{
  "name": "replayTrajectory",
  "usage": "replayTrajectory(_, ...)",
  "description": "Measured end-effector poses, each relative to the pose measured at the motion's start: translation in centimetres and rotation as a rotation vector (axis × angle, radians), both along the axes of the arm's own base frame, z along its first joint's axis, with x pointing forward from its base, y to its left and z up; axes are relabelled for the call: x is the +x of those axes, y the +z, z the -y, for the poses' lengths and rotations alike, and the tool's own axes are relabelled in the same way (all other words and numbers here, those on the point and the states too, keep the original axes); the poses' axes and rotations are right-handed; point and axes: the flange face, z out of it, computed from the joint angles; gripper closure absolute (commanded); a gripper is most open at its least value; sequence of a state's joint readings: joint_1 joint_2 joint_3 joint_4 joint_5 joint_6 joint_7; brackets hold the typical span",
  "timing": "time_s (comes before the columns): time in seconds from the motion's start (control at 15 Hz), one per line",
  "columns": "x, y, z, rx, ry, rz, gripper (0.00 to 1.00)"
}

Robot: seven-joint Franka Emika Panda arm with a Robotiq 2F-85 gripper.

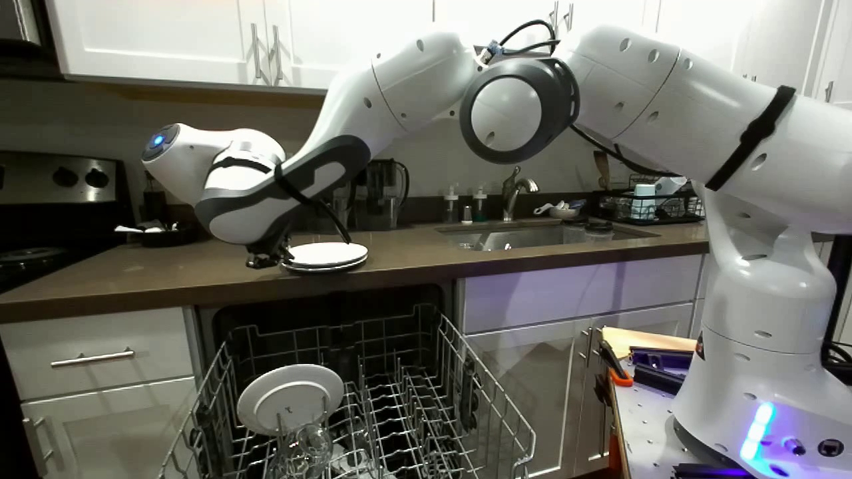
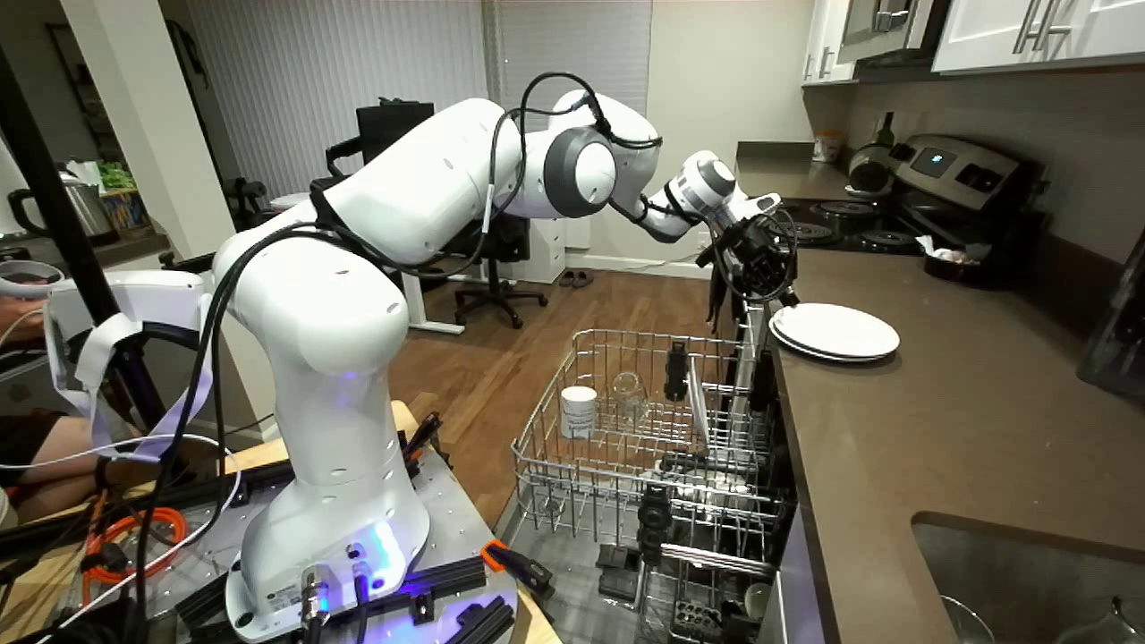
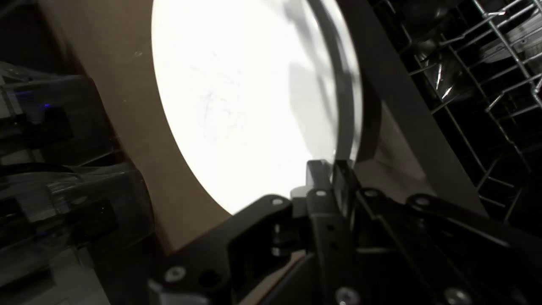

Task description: Put a plate from the counter in the dishwasher

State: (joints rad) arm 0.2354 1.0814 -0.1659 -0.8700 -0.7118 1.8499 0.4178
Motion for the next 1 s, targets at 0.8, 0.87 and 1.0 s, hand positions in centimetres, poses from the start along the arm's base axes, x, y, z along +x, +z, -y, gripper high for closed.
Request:
replayTrajectory(0.8,0.07,-0.09,-0.21,0.011,0.009,0.005,0.92)
replayTrajectory(0.87,0.08,-0.08,-0.23,0.011,0.009,0.006,0.92)
replayTrajectory(1.0,0.10,-0.04,-0.29,0.013,0.011,0.008,0.65)
